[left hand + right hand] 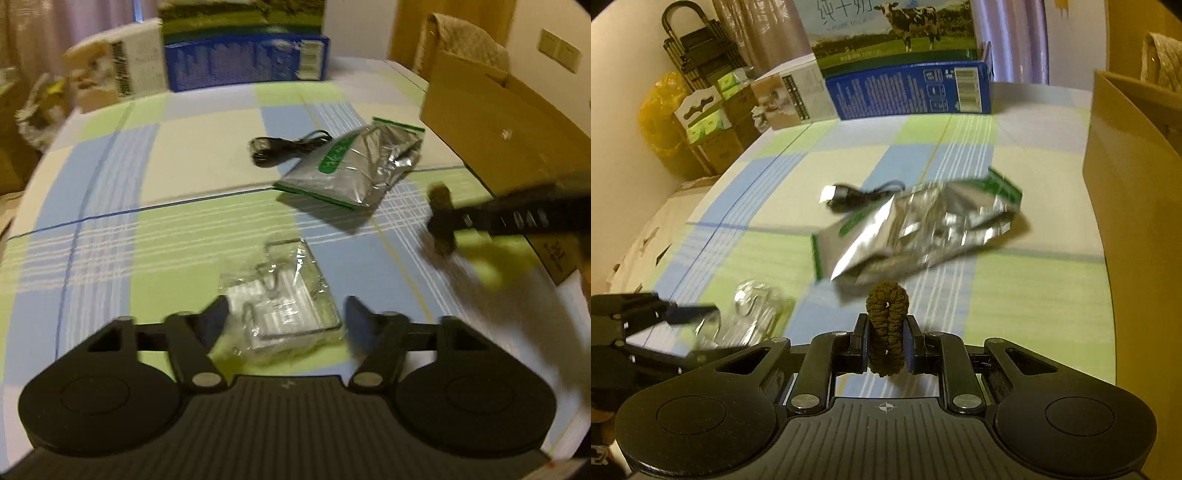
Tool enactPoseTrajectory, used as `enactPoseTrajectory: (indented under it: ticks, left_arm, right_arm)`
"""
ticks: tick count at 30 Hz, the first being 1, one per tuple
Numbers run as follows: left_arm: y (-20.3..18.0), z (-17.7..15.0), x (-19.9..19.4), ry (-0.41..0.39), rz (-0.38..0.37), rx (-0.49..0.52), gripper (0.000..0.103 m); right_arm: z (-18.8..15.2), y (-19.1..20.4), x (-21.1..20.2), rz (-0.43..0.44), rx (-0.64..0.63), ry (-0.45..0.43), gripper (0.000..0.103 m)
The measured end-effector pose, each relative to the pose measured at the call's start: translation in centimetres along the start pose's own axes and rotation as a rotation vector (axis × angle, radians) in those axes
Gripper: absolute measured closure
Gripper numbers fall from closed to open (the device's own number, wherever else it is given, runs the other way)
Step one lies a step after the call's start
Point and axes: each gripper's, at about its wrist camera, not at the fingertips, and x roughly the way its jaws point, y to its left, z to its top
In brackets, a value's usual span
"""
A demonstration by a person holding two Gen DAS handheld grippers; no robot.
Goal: Organize objects
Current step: 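Grasp the clear plastic hook pack with the left tool while the right tool holds the hair tie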
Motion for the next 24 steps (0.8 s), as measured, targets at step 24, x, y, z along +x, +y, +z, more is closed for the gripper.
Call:
enactPoseTrajectory:
  ticks: [24]
  left_arm:
    - [-2.4, -1.2, 0.0, -0.092, 0.134, 0.024, 0.038]
  right_arm:
    - [-2.6, 0.5, -0.5, -0.057, 0.066, 0.014, 0.088]
